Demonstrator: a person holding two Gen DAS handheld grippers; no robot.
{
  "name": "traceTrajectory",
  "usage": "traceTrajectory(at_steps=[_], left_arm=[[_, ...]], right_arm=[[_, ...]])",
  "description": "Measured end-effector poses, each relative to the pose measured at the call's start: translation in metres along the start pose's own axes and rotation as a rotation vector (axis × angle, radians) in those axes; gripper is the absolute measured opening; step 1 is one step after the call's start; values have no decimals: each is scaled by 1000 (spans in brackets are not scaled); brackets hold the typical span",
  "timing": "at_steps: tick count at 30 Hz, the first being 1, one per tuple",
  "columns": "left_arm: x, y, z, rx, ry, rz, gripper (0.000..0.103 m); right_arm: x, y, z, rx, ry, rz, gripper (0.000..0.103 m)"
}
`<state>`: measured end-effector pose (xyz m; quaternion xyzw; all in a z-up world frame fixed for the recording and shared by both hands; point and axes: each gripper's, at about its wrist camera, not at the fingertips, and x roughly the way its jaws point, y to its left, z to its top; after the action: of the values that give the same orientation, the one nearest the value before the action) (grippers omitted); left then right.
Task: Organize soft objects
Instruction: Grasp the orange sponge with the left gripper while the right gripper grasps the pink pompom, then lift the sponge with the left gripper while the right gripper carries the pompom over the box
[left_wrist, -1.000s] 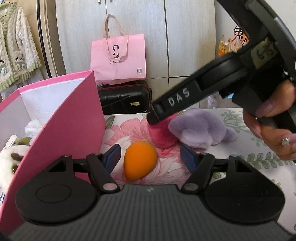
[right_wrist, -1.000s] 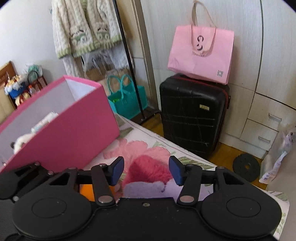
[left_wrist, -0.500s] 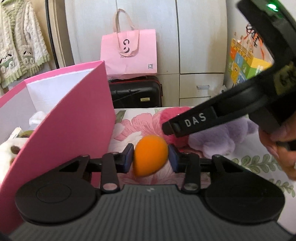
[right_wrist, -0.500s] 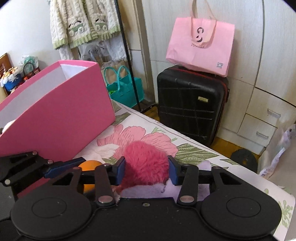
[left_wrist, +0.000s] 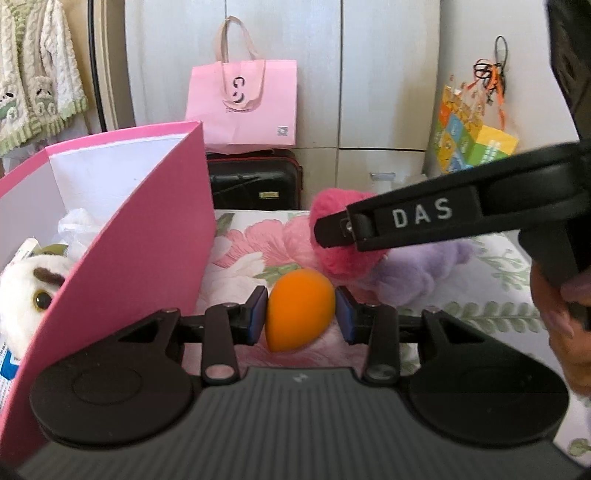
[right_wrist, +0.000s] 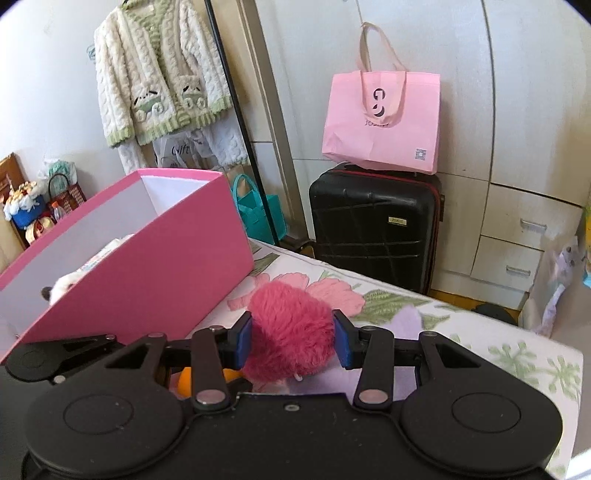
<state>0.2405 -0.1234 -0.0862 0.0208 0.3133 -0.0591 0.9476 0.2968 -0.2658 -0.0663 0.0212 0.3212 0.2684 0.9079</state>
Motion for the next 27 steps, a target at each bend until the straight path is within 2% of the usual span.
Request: traceTrajectory(at_steps=[16,27], left_arm=[[-57,5,-7,3,15,-157,38],[-104,17,-27,66,7,-229,38]], right_arm=[[-81,27,-30,27,-49,-74,50],[-119,41,-63,88,-56,-102,50]])
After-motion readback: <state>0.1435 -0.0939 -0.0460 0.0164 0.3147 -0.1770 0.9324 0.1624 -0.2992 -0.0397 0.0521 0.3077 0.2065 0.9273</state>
